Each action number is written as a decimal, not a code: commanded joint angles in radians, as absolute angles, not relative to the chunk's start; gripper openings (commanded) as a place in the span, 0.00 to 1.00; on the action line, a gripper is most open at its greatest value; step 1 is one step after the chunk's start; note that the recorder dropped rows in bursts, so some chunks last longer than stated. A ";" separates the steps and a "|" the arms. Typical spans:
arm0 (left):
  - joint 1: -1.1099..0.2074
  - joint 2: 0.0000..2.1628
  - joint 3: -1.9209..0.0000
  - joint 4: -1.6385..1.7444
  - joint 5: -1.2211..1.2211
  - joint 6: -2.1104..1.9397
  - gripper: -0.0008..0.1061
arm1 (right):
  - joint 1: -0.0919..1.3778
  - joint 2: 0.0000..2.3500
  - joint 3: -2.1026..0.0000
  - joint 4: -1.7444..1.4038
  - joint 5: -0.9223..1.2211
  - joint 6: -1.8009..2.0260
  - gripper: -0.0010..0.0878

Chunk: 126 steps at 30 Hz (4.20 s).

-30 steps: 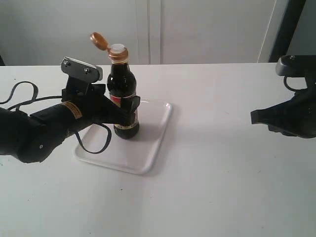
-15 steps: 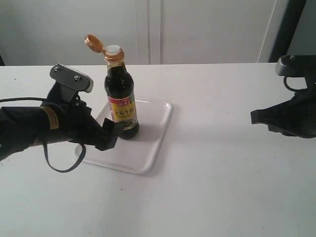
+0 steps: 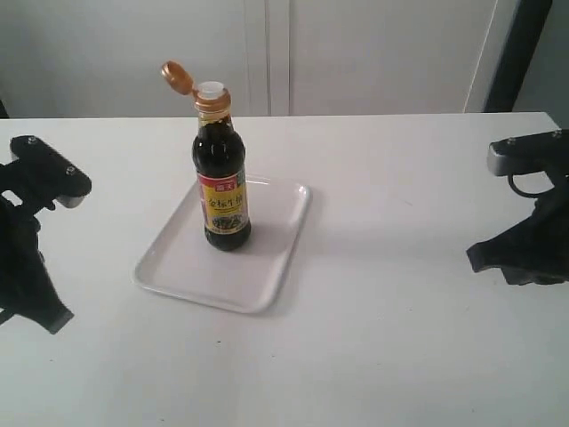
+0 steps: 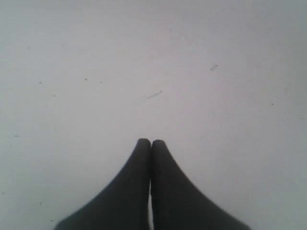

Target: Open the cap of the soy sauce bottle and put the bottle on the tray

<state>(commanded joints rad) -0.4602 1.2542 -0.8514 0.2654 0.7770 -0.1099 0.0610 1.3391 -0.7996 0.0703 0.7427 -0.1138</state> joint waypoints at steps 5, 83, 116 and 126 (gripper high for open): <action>-0.285 1.212 -0.851 0.052 0.755 -0.016 0.01 | 0.017 1.309 -0.800 0.068 0.777 -0.102 0.01; -0.242 0.155 -0.255 -0.063 0.263 -0.025 0.01 | 0.010 0.291 -0.297 0.000 0.022 -0.037 0.01; -0.141 0.000 0.000 -0.089 0.230 0.000 0.01 | 0.010 0.291 -0.297 0.000 0.022 -0.037 0.01; -0.141 0.000 0.000 -0.089 0.231 0.000 0.01 | 0.010 0.291 -0.297 0.000 0.022 -0.037 0.01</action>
<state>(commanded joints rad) -0.1413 0.0000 0.0000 -0.0887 0.2313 0.0000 0.0104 0.2905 -0.2972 0.0000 0.0222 -0.0370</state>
